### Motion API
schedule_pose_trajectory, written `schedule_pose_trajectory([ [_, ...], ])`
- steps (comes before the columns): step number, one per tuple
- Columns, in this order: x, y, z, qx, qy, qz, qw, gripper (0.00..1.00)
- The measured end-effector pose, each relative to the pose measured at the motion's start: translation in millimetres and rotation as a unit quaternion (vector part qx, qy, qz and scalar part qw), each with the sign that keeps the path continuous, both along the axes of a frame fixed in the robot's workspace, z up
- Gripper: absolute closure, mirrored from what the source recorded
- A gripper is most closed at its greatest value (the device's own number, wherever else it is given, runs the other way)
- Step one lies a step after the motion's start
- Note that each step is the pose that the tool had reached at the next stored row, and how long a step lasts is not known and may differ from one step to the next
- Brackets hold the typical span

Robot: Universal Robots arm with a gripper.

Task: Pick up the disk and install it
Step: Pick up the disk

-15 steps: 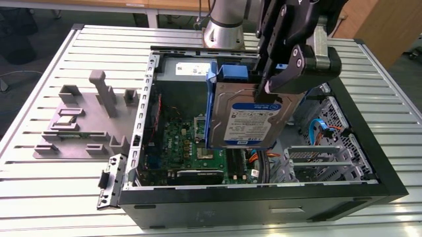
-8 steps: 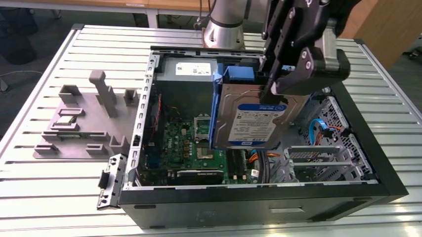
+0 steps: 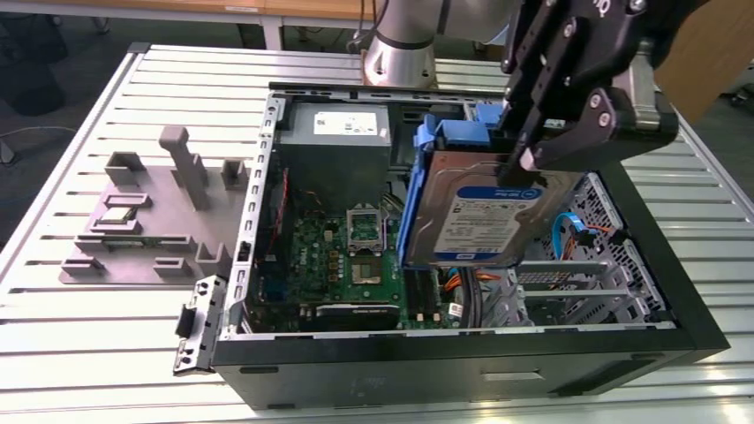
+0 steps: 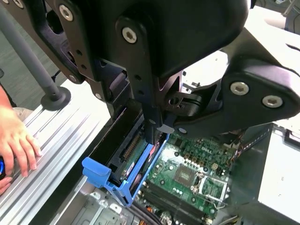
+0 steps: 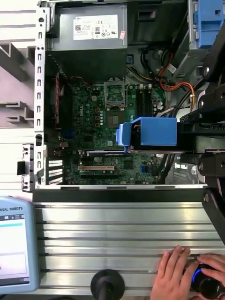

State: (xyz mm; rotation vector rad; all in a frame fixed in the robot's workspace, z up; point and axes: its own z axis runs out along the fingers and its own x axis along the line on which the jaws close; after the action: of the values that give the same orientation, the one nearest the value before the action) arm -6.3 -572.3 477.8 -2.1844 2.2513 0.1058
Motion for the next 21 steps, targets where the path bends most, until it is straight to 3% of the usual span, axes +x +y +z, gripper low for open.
schedule_pose_trajectory([
  [5,8.9,-1.8,-0.1,0.0,0.0,-0.001,1.0,0.65],
  [21,30.3,-13.4,-0.6,0.0,0.0,-0.006,1.0,0.65],
])
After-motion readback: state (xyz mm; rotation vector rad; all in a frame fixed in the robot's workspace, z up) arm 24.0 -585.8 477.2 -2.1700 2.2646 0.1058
